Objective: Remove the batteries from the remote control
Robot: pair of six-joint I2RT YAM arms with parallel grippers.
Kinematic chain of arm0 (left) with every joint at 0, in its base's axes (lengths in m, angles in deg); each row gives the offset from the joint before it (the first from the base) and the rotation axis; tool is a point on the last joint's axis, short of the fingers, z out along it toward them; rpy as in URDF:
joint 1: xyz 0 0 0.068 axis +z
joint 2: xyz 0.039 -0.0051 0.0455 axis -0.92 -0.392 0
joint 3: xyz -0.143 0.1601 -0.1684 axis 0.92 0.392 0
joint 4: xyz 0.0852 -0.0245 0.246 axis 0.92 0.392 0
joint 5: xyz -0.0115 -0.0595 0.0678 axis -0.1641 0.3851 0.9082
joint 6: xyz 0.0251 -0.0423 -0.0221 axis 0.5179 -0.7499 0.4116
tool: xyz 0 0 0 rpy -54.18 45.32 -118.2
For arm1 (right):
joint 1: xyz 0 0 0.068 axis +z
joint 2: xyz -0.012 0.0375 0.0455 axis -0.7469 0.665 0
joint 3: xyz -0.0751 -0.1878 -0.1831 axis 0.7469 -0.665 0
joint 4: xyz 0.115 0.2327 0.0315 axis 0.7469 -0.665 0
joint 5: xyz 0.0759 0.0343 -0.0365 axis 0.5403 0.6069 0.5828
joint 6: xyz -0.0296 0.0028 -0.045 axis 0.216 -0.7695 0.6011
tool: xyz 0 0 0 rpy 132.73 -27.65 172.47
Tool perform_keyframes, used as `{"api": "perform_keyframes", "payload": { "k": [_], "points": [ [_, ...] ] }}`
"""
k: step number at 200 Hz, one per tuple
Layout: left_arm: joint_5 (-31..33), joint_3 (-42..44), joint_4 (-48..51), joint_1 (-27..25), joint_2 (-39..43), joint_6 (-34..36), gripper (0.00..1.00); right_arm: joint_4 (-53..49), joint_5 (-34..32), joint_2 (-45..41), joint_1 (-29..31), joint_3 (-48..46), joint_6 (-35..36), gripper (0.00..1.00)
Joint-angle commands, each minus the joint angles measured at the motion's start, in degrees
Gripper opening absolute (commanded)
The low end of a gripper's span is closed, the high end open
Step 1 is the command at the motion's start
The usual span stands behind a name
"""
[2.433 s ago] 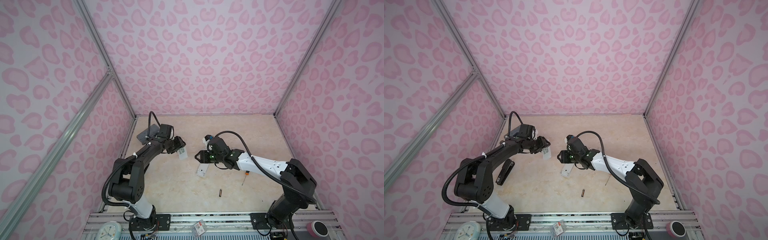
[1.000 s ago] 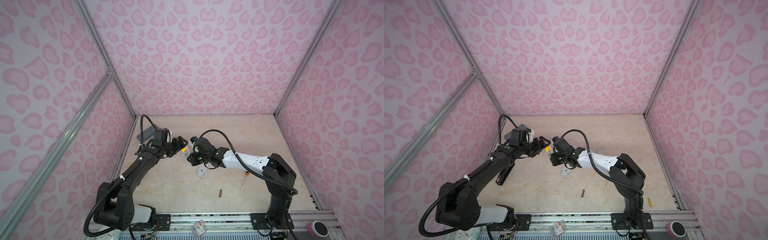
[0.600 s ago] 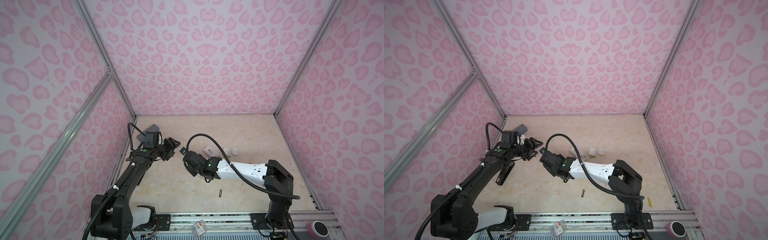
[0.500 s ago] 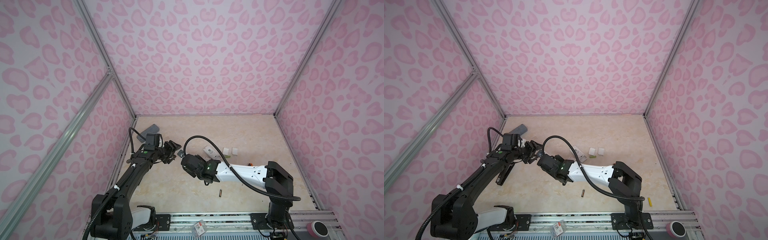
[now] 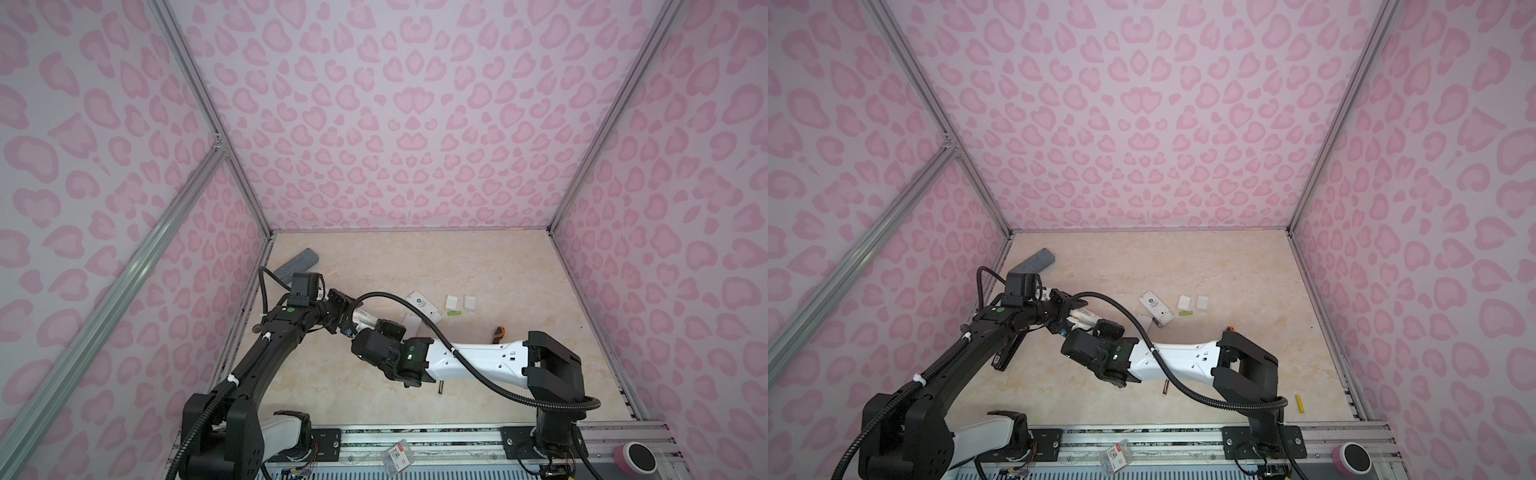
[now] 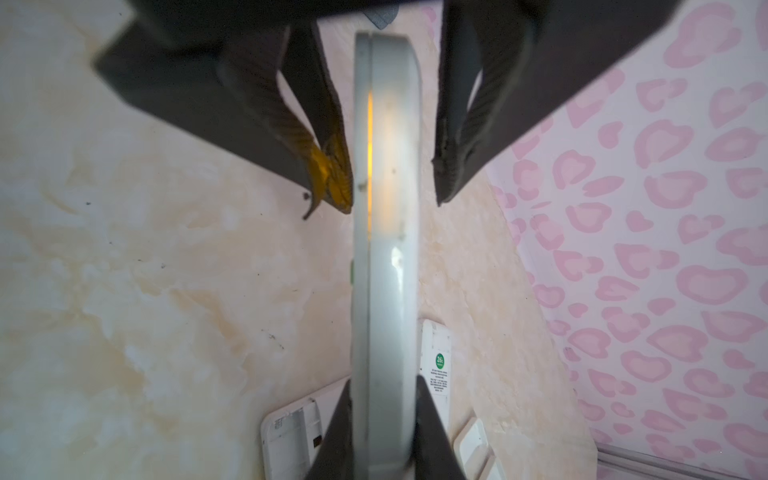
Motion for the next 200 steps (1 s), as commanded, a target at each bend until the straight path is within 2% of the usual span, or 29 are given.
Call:
{"api": "perform_keyframes", "payload": {
  "k": [1,17,38,65,101,107,128,143,171,200],
  "points": [
    [-1.41,-0.04,-1.39,0.06,0.54,-0.47,0.28,1.18,-2.73,0.60,0.22,-0.44,1.71,0.16],
    [-1.85,-0.32,-1.30,0.07,0.62,0.11,0.18,0.53,-2.43,0.23,0.29,-0.37,1.25,0.24],
    [-1.79,-0.70,-1.50,0.10,0.74,0.92,0.06,-0.70,-0.19,-2.07,0.31,-0.18,-1.84,0.41],
    [0.45,-1.16,-1.77,0.98,0.56,3.04,0.04,-3.93,4.13,-7.25,0.14,0.64,-10.80,0.50],
    [2.26,-2.51,-4.81,2.71,-1.56,7.96,0.03,-3.10,12.80,-15.16,-2.15,-1.47,-22.81,0.51],
    [2.23,-3.16,-5.46,2.73,-2.08,9.38,0.04,-2.17,16.03,-16.50,-3.57,-2.64,-25.21,0.50],
    [0.73,-3.62,-11.89,2.73,-2.65,13.33,0.04,3.16,34.97,-20.23,-11.52,-6.19,-35.58,0.46],
    [-0.81,-2.24,-17.65,2.72,-2.07,14.63,0.04,8.14,42.50,-21.80,-16.02,-8.83,-43.63,0.45],
    [-2.90,0.57,-27.33,2.79,0.61,14.54,0.04,12.60,49.17,-22.52,-20.92,-11.05,-53.40,0.48],
    [-4.22,2.74,-34.27,2.63,3.57,14.32,0.04,16.99,55.81,-20.62,-24.64,-12.05,-62.68,0.46]
  ]
}}
